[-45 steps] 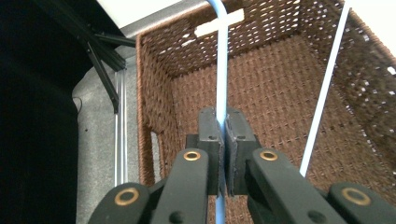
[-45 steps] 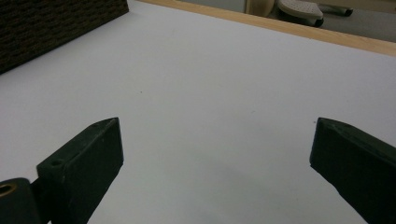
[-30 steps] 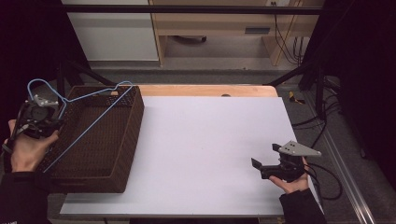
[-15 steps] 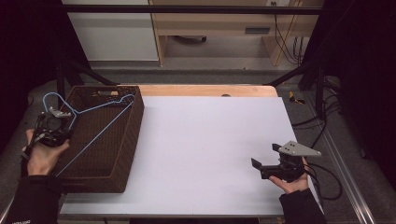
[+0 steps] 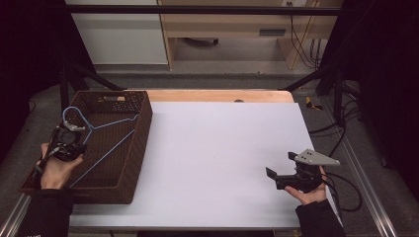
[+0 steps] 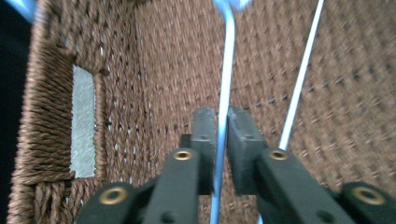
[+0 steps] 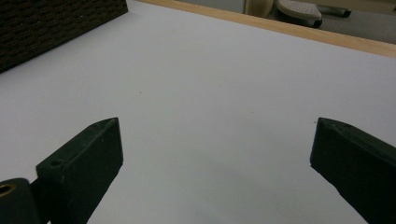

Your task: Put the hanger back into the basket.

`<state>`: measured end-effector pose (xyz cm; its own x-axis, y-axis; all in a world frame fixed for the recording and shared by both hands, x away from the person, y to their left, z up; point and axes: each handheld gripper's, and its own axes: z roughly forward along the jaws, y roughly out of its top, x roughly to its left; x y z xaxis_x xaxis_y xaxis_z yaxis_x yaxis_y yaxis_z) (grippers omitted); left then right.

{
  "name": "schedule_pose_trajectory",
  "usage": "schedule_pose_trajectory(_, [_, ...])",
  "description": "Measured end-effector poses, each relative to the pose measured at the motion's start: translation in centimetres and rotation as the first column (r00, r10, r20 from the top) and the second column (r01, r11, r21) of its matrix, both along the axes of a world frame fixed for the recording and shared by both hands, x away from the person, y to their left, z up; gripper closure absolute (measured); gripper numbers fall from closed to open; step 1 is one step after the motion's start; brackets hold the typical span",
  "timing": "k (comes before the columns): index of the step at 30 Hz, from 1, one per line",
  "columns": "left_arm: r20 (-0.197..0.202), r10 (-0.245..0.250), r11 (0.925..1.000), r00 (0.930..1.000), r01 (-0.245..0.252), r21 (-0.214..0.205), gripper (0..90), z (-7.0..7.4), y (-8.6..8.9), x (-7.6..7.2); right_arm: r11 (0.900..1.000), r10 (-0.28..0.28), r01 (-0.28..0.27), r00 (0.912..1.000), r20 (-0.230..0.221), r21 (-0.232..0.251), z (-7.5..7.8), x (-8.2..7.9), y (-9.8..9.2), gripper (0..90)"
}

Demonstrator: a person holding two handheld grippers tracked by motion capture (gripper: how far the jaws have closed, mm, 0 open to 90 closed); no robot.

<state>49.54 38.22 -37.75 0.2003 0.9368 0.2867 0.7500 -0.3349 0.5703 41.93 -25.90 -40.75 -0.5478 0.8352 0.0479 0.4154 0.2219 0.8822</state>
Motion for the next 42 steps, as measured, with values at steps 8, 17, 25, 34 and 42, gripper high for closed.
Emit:
schedule_pose_trajectory(8, [0.144,-0.016,0.9956,0.9894,0.029,-0.089,55.5,2.8,-1.0,-2.2,1.0,-0.001,0.001,1.0,0.001,-0.001,0.0,0.0,0.0,3.2])
schedule_pose_trajectory(17, [0.351,-0.096,0.952,0.9316,0.189,-0.241,37.9,4.8,-4.2,-5.4,1.0,0.002,-0.002,1.0,0.005,0.008,0.0,0.0,0.1,3.0])
schedule_pose_trajectory(25, [0.431,-0.2,0.8785,0.8802,0.355,-0.319,27.4,4.8,-8.1,-7.3,0.9999,0.0,0.0,0.9999,0.011,0.012,0.1,-0.1,0.0,2.9])
schedule_pose_trajectory(34, [0.468,-0.308,0.8248,0.8284,0.477,-0.303,14.5,2.8,-12.6,-8.6,0.9998,0.003,-0.004,0.9999,0.016,0.018,0.1,-0.1,-0.1,2.9])
schedule_pose_trajectory(42, [0.445,-0.373,0.7939,0.8141,0.528,-0.301,10.5,0.7,-15.1,-9.2,0.9997,0.006,-0.007,0.9998,0.021,0.024,0.0,-0.1,-0.3,2.9])
